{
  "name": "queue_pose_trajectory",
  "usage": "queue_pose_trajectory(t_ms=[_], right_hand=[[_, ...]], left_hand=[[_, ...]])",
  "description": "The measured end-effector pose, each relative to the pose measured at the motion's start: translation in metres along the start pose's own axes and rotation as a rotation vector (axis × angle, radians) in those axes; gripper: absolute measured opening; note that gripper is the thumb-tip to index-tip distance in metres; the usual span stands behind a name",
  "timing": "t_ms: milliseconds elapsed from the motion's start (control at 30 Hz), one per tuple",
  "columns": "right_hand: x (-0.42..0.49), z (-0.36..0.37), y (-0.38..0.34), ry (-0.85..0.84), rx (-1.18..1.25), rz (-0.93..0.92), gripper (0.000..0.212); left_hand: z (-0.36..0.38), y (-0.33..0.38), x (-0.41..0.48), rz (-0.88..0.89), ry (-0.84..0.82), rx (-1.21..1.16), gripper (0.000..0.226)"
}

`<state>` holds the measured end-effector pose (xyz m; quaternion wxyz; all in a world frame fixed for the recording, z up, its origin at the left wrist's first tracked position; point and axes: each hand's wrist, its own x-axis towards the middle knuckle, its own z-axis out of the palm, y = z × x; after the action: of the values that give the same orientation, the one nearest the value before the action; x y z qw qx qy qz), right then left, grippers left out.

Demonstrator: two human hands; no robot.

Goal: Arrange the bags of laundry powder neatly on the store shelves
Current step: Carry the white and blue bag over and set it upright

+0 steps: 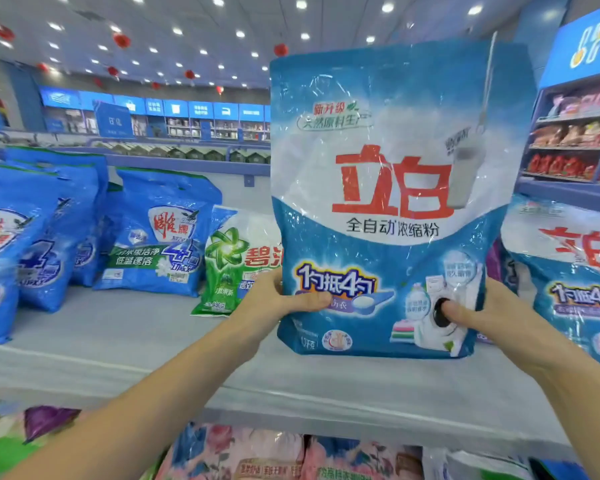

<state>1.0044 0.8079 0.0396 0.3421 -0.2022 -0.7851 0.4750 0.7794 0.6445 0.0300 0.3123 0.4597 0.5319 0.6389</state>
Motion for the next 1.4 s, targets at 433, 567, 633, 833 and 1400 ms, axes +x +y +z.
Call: queue_pose_trajectory(t_ms=[433, 567, 633, 833, 1400], right_hand=[[0.006, 0.243, -0.076, 0.054, 0.339, -0.206, 0.010], [-0.012, 0.344, -0.105, -0.013, 0.346, -0.194, 0.012], [-0.022, 0.396, -0.121, -0.052, 0.376, -0.208, 0.010], [-0.047, 0.546, -0.163, -0.200, 0.465, -0.204, 0.015], [-0.025, 0.851, -0.261, -0.396, 0.549, -0.220, 0.023]], left_hand=[[-0.146, 0.043, -0.153, 0.061, 0.696, -0.094, 0.051], [-0.216, 0.055, -0.227, 0.092, 0.823, -0.007, 0.036], [-0.254, 0.063, -0.265, 0.106, 0.897, 0.060, 0.019], [-0.360, 0.087, -0.368, 0.106, 1.066, 0.205, 0.034], [-0.651, 0.104, -0.476, -0.025, 1.338, 0.202, 0.054]])
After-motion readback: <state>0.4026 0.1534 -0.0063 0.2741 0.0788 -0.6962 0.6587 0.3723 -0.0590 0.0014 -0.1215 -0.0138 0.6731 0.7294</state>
